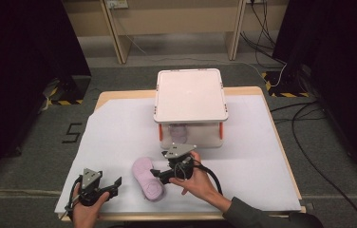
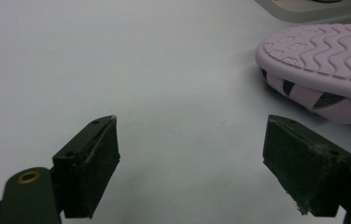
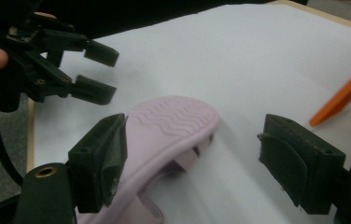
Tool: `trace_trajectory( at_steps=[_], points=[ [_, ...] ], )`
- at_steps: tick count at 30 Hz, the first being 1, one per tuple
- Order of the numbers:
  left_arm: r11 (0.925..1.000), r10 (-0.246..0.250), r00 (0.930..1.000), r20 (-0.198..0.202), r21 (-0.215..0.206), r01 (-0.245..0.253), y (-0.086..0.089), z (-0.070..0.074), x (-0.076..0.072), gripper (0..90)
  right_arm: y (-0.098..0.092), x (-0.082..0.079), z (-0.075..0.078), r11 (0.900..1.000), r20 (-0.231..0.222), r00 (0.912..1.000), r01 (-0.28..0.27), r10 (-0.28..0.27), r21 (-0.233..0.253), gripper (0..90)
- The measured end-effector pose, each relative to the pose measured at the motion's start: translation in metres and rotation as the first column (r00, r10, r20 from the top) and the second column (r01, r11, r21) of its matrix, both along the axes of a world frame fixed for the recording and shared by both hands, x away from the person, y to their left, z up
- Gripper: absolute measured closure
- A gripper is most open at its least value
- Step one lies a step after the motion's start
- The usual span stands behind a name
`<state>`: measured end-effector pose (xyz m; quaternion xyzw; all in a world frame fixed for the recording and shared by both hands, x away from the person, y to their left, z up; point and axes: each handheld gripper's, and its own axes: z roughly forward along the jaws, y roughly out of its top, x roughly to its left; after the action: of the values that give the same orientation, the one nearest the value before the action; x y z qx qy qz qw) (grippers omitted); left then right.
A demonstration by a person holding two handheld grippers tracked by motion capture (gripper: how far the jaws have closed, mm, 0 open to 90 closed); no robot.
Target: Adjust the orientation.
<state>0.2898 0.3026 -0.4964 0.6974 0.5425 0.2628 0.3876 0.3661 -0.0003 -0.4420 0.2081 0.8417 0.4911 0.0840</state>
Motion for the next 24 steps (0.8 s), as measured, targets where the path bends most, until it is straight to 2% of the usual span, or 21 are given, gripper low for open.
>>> trace_trajectory(
  at_steps=[3,5,8,12,13,17,24],
  points=[
    [1.0000,0.000,1.0000,0.002,0.002,0.000,0.001,0.000,0.000,18.1,0.011,-0.003,0.004,1.000,0.013,0.9997,-0.020,0.020,-0.007,23.7],
    [1.0000,0.002,0.9999,0.015,0.008,-0.002,0.001,0.002,0.000,18.2,0.016,-0.006,0.005,0.999,0.033,0.9990,-0.030,0.031,-0.031,23.6],
    [0.9999,0.008,0.9999,0.009,0.009,-0.008,0.002,0.001,0.000,18.2,0.023,-0.010,0.004,0.998,0.063,0.9971,-0.040,0.044,-0.057,23.0],
    [1.0000,0.005,1.0000,0.007,0.007,-0.005,0.001,0.001,-0.001,18.3,0.029,-0.011,0.003,0.997,0.052,0.9972,-0.050,0.053,-0.063,22.6],
    [0.9999,0.004,0.9999,0.011,0.016,-0.004,0.000,0.002,-0.001,18.3,0.031,-0.011,0.002,0.996,0.061,0.9965,-0.052,0.057,-0.069,22.4],
    [1.0000,0.007,0.9999,0.012,0.002,-0.007,0.002,0.001,-0.002,18.4,0.042,-0.016,-0.001,0.993,0.055,0.9955,-0.072,0.077,-0.090,21.7],
    [0.9999,0.008,0.9998,0.016,0.006,-0.008,0.002,0.001,-0.002,18.4,0.054,-0.022,-0.009,0.988,0.053,0.9938,-0.091,0.098,-0.124,22.3]
  ],
)
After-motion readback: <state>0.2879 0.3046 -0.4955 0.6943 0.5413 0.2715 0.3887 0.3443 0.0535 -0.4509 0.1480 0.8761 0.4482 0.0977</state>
